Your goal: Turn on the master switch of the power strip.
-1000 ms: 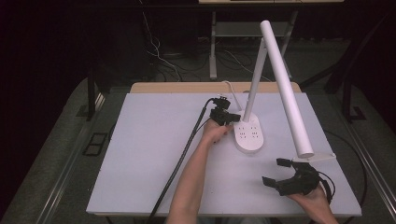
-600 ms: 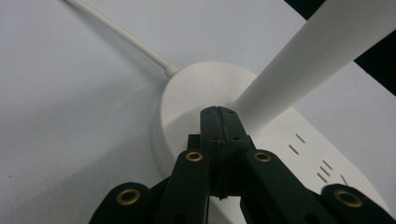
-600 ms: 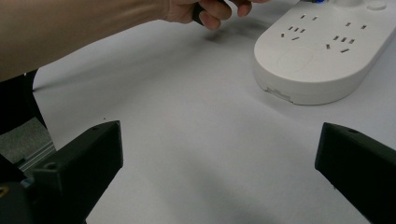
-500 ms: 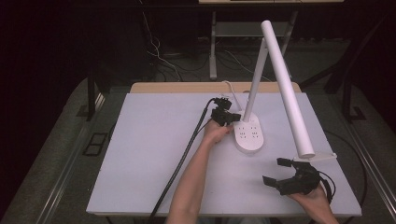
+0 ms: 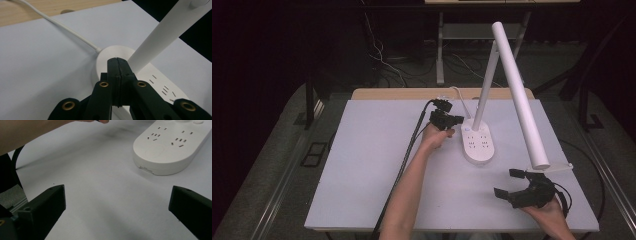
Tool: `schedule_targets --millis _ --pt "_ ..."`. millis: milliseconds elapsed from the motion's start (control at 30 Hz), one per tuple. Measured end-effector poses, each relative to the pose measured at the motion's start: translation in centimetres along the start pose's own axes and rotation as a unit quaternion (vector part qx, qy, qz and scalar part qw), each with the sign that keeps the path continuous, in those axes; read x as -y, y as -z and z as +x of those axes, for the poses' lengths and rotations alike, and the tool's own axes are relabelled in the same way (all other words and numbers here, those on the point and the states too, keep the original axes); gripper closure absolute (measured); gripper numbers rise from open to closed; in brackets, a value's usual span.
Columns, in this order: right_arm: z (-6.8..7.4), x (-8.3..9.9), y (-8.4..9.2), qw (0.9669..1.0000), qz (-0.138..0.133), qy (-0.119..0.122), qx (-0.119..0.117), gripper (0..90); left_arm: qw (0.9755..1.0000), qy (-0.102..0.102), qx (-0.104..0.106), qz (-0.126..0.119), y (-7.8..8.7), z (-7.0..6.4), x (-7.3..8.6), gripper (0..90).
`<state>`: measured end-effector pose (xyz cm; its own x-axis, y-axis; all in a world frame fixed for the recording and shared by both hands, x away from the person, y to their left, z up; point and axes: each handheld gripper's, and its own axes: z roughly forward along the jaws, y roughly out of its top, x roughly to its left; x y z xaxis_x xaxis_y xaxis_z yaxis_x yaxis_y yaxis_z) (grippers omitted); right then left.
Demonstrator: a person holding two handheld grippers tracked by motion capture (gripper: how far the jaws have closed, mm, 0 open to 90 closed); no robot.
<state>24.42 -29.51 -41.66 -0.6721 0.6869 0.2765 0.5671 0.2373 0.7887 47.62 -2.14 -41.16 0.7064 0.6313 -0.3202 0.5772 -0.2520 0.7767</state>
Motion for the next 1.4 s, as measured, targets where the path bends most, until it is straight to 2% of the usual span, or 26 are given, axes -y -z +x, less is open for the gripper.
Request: schedule_targets --millis 200,533,700,767,867,1000,1133,1200,1400 --pt "-0.1 0.0 0.0 1.0 -0.001 -0.001 0.0 0.5 0.9999 -0.007 -0.005 -0.006 1.7 0.3 0.0 85.7" --pt "-0.1 0.0 0.0 1.0 0.0 -0.002 0.001 0.5 0.9997 -0.008 0.011 -0.022 4.6 0.9 0.3 74.7" --pt "0.0 0.0 0.0 1.0 0.0 -0.002 0.001 0.5 0.9995 0.001 0.015 -0.027 6.0 1.3 0.7 62.2" --pt "0.0 0.0 0.0 1.0 0.0 -0.001 0.0 0.5 0.9996 0.005 0.012 -0.026 6.6 1.4 0.9 53.3" --pt "0.0 0.0 0.0 1.0 0.001 -0.001 0.0 0.5 0.9997 -0.002 0.01 -0.022 7.7 1.5 1.1 39.5" --pt "-0.1 0.0 -0.1 1.0 0.002 0.0 0.0 0.5 0.9998 -0.009 0.006 -0.018 9.1 1.6 1.5 25.9" --pt "0.0 0.0 -0.1 1.0 0.002 0.001 0.001 0.5 0.9998 -0.01 0.013 -0.009 10.5 2.0 2.0 10.7" --pt "0.0 0.0 -0.1 1.0 0.002 0.001 0.0 0.5 0.9998 -0.002 0.022 -0.003 11.1 2.1 2.3 0.8" --pt "0.0 0.0 -0.1 1.0 0.001 0.001 0.001 0.5 0.9998 -0.006 0.018 -0.003 12.7 2.1 3.4 0.0"
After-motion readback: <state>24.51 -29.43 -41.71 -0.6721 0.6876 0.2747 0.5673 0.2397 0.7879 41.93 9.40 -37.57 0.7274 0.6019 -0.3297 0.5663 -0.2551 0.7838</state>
